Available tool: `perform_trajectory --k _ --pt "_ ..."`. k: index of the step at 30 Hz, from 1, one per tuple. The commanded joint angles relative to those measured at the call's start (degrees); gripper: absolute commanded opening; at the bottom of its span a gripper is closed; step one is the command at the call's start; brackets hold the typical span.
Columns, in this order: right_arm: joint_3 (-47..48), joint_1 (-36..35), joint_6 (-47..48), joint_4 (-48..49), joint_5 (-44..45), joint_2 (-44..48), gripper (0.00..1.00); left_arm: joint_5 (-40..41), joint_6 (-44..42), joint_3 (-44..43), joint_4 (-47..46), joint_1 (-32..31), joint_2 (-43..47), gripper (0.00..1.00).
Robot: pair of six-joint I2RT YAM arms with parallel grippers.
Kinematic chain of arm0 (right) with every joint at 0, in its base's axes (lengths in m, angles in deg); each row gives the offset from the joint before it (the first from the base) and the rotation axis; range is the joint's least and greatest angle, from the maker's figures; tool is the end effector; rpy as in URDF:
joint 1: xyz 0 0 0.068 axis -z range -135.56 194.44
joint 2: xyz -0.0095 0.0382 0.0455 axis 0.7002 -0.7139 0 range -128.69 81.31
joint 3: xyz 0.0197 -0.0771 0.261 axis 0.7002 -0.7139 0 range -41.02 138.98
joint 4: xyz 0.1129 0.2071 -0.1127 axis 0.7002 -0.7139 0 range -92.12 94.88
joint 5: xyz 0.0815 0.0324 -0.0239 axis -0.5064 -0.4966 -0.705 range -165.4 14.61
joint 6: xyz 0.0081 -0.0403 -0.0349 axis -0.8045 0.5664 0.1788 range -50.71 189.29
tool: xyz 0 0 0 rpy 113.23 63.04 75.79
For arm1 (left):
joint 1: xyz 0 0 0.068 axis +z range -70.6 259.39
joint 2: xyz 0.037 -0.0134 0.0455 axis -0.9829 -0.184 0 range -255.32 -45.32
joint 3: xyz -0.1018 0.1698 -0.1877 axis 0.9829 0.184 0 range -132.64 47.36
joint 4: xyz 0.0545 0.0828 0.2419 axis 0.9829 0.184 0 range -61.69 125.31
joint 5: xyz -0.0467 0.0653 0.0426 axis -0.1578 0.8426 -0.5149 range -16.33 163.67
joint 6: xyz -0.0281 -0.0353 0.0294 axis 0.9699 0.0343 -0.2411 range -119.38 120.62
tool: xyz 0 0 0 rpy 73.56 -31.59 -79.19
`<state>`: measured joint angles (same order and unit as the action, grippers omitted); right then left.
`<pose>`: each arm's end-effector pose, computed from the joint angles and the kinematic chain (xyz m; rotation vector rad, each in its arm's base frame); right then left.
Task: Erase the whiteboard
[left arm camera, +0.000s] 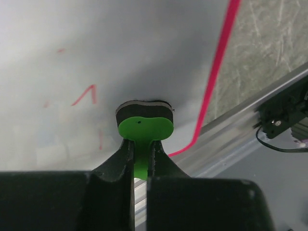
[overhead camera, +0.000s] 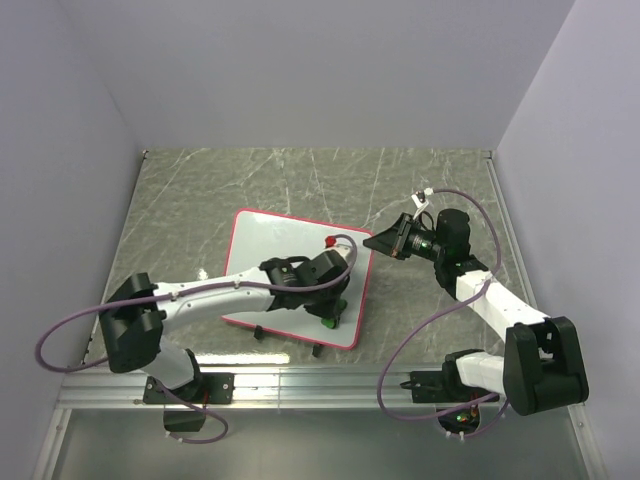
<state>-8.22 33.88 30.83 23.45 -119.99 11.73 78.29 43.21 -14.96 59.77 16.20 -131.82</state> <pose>0.2454 0.0711 0.2312 -0.0906 2.0076 1.2974 0.1440 -0.2787 0.2410 0.4426 2.6189 -0.5902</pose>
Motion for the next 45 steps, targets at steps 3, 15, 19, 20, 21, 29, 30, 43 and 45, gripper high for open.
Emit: perform_trajectory --k 3,15,19,20,21,29,30,43,45 --pt "1.04 -0.07 1.98 -4.5 6.54 -0.99 0.0 0.03 -0.14 -2.72 -0.53 -0.61 -3.15 0.0" --pt "0.43 0.37 2.51 -4.95 6.72 0.24 0.0 4.96 -3.47 8.01 2.9 13.01 7.66 0.0" --pt "0.08 0.37 2.07 -4.42 6.54 0.24 0.0 4.35 -4.35 6.87 2.55 14.77 8.19 0.0" --pt "-0.1 0.37 2.07 -4.24 6.54 0.15 0.0 3.65 -4.88 4.69 2.64 14.6 6.71 0.0" --pt "-0.1 0.37 1.98 -4.07 6.54 0.06 0.0 3.03 -4.97 3.45 2.38 14.16 5.82 0.0" --pt "0.25 0.46 1.46 -3.54 6.45 -0.2 0.0 0.83 -5.32 -15.36 3.26 3.09 -9.81 0.0" --pt "0.42 0.37 1.63 -3.71 6.54 -0.29 0.0 0.83 -5.15 -16.5 2.99 2.56 -10.79 0.0" --pt "0.95 0.46 3.74 -6.79 6.98 1.2 0.0 6.18 -1.28 -4.24 2.99 5.71 -2.29 0.0" --pt "0.69 0.46 3.83 -6.88 6.89 1.03 0.0 6.45 -0.84 -1.06 2.9 7.21 -0.43 0.0"
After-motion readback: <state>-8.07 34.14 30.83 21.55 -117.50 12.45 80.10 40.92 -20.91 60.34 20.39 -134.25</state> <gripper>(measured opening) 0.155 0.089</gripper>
